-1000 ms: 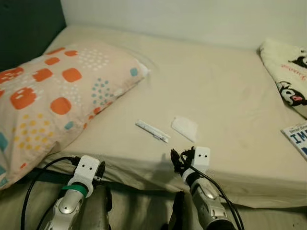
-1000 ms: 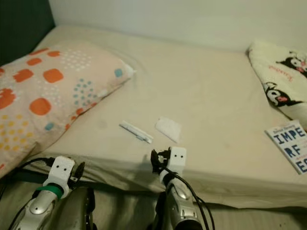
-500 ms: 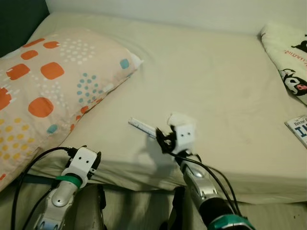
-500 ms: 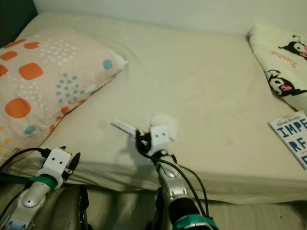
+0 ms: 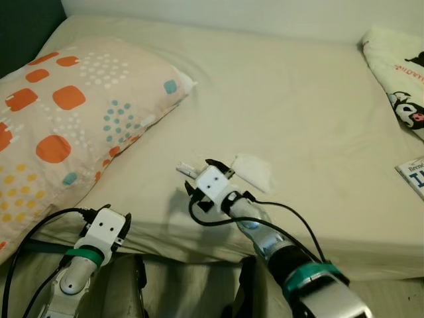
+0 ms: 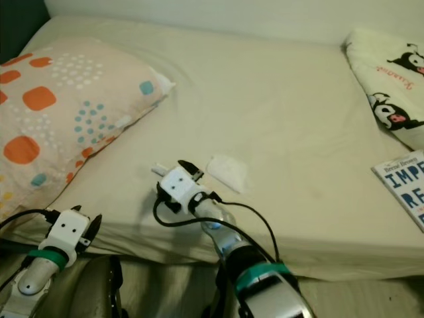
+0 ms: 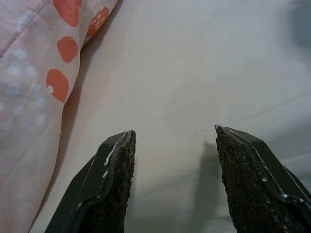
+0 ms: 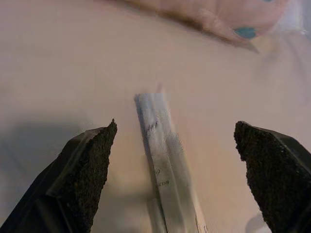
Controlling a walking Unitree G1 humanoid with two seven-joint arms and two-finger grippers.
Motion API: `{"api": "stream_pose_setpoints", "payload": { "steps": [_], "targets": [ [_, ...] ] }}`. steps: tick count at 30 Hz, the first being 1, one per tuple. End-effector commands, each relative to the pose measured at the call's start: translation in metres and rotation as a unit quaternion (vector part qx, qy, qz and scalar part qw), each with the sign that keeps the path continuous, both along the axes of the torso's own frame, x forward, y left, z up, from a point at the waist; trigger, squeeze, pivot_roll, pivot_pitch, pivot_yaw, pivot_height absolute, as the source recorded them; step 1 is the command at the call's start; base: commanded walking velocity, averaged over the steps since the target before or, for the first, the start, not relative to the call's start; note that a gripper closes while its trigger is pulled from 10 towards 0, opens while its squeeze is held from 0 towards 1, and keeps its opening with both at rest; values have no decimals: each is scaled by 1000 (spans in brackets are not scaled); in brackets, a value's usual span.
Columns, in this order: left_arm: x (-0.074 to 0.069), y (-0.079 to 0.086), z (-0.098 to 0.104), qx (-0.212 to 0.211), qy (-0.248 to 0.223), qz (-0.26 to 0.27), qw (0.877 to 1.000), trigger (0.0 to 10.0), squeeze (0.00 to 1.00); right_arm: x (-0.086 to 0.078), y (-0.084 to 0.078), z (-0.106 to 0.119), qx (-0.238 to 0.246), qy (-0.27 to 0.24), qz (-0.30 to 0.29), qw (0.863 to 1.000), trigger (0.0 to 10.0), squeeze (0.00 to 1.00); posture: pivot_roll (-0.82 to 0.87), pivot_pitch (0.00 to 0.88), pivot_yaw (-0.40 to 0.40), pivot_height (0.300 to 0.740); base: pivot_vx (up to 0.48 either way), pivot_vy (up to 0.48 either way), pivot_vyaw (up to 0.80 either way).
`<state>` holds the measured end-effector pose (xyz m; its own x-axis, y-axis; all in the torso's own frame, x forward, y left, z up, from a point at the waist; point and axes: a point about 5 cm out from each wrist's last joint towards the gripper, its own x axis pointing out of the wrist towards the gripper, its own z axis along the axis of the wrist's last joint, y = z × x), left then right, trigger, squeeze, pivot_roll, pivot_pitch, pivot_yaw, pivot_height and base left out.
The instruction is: Clean up the room
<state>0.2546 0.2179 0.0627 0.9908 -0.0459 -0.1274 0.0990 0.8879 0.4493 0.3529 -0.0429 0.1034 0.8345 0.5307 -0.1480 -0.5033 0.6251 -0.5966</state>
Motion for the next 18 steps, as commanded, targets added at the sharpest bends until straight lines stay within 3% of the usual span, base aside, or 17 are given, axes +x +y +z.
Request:
{"api": "stream_pose_setpoints", "payload": {
  "steps": [1,17,18],
  "targets": [
    [-9,1,-8,2,21,5,1000,10000,0,-2,-5,-13,-37,24,-19,999,10000,0,289,181,-58,520,0,0,0],
    [-21,2,-9,0,30,15,999,10000,0,5,-14,-22,-131,31,-93,987,9804,0,325,213,-52,520,0,0,0],
    [-23,1,-9,0,33,16,999,10000,0,2,-15,-29,-154,40,-105,982,4196,0,329,218,-51,520,0,0,0]
  ]
}}
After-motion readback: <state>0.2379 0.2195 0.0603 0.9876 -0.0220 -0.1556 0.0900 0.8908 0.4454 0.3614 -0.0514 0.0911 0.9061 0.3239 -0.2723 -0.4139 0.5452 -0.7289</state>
